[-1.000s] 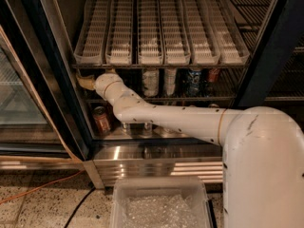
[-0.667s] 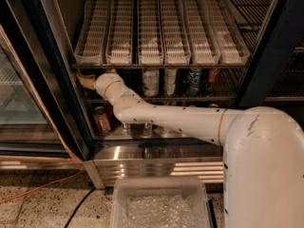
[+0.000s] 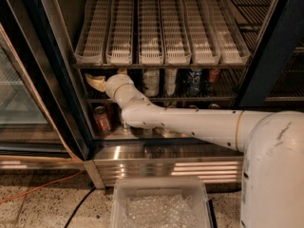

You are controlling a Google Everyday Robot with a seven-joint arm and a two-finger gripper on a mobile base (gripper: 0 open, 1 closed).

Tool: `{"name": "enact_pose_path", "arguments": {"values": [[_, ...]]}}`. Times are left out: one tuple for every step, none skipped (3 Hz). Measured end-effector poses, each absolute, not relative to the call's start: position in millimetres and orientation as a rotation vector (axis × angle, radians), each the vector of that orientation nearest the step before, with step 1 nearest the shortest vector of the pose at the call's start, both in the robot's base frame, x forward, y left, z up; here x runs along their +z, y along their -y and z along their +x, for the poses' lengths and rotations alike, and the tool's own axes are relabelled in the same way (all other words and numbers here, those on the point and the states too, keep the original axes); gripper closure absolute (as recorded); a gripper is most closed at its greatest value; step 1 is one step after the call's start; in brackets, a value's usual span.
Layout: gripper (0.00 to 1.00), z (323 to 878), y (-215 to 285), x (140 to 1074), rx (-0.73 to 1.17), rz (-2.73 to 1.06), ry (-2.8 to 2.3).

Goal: Pick orange can from middle shelf of fridge

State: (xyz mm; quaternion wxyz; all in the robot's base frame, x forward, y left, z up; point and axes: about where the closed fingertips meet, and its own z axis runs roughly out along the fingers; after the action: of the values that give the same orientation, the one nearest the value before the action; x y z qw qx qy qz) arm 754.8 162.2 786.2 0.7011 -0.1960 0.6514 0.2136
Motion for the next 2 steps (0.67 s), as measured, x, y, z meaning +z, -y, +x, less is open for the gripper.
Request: {"name": "enact_pose_path", "arguments": {"values": [[0.25, 774.7, -178.8, 779.6, 0.493, -0.430, -1.467], [0.24, 780.1, -185.8, 777.5, 0.496, -0.421, -1.473]]}}
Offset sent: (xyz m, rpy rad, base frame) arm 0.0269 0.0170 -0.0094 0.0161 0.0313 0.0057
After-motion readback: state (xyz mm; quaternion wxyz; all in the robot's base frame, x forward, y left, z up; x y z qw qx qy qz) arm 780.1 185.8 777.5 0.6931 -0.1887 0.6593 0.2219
